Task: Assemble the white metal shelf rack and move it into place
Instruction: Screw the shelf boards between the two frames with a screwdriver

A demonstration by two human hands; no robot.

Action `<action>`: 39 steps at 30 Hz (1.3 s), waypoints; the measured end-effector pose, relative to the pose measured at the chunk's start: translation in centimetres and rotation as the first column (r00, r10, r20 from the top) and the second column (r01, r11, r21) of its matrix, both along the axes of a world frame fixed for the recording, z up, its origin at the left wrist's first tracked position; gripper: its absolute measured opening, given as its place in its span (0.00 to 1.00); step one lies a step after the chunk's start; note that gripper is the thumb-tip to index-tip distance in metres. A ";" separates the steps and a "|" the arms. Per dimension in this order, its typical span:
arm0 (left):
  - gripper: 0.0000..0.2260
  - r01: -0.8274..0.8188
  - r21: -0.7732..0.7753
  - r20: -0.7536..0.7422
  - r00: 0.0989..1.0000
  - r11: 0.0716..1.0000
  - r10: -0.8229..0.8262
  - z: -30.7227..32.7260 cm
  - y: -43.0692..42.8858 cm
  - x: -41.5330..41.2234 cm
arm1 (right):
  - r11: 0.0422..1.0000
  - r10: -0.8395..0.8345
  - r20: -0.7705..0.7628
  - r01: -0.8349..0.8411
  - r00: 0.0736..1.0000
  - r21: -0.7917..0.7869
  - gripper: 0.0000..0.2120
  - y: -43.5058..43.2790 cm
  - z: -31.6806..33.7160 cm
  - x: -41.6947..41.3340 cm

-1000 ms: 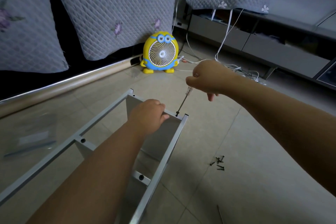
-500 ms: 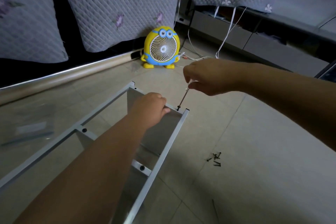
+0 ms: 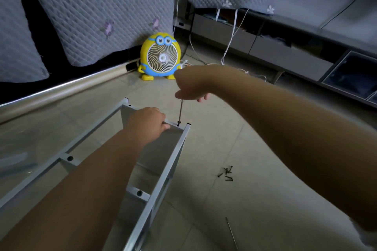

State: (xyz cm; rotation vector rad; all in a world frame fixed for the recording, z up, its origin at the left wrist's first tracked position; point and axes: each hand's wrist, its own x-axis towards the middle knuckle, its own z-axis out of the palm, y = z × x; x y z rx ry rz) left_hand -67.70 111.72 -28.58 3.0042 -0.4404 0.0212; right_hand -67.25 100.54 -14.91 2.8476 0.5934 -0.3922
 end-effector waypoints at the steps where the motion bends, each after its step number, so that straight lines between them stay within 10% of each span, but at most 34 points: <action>1: 0.15 -0.001 0.007 -0.003 1.000 1.000 0.001 0.0 0.0 0.0 | 1.000 -0.006 -0.047 0.007 0.999 0.029 0.09 -0.2 0.2 0.0; 16: 0.16 0.019 0.015 -0.024 1.000 1.000 -0.019 0.0 0.0 0.6 | 0.996 0.065 0.246 -0.049 0.967 -0.072 0.19 -1.9 -0.3 -1.6; 24: 0.16 0.032 0.026 -0.013 0.999 0.999 -0.032 -0.2 0.1 0.7 | 0.985 0.110 0.027 -0.113 0.994 0.132 0.13 -2.8 -0.4 -0.9; 32: 0.17 0.035 0.010 -0.009 0.999 0.999 -0.035 0.1 0.1 0.4 | 0.970 0.189 0.130 -0.205 0.973 0.127 0.10 -3.0 0.0 -1.0; 39: 0.16 0.047 -0.007 0.007 0.999 0.999 -0.047 0.0 0.1 0.6 | 0.951 -0.154 0.328 0.050 0.932 0.307 0.20 -1.9 -3.3 -0.4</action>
